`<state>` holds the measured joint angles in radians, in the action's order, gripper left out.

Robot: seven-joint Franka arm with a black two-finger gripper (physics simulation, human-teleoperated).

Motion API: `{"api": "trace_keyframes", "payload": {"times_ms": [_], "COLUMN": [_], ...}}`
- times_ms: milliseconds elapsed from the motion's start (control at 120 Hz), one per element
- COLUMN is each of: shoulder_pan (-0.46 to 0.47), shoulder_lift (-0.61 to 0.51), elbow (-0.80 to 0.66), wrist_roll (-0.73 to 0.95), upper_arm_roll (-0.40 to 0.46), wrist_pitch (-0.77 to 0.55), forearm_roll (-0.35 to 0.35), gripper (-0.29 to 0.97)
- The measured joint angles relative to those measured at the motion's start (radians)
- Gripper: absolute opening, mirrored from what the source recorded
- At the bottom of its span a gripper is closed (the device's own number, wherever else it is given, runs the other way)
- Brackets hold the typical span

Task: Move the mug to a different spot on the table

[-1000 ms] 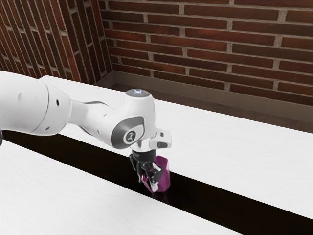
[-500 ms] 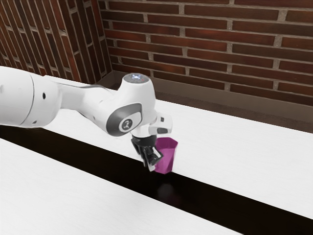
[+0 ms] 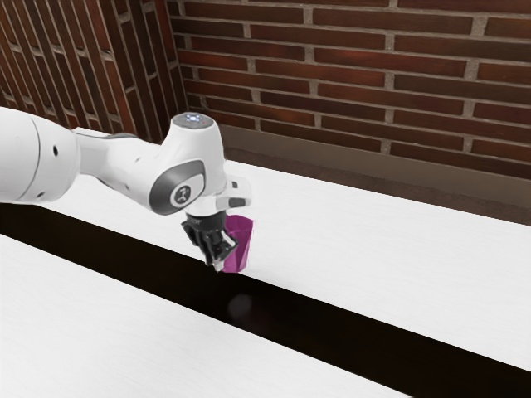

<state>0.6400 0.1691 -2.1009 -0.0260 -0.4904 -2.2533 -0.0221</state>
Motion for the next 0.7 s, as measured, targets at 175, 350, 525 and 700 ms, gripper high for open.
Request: {"api": "trace_keyframes", "payload": {"times_ms": [175, 350, 525, 700], "shoulder_pan": [0.002, -0.011, -0.040, -0.048], "shoulder_lift": [0.000, 0.002, 0.018, 0.029], "elbow": [-0.040, -0.062, -0.087, -0.112], "wrist_roll": [-0.052, -0.091, -0.121, -0.144], "upper_arm_roll": [-0.068, -0.126, -0.148, -0.149], "wrist_pitch": [0.010, -0.004, -0.036, -0.067], "forearm_roll": [0.012, 0.023, 0.045, 0.068], "gripper": [-0.04, -0.04, -0.04, -0.04]}}
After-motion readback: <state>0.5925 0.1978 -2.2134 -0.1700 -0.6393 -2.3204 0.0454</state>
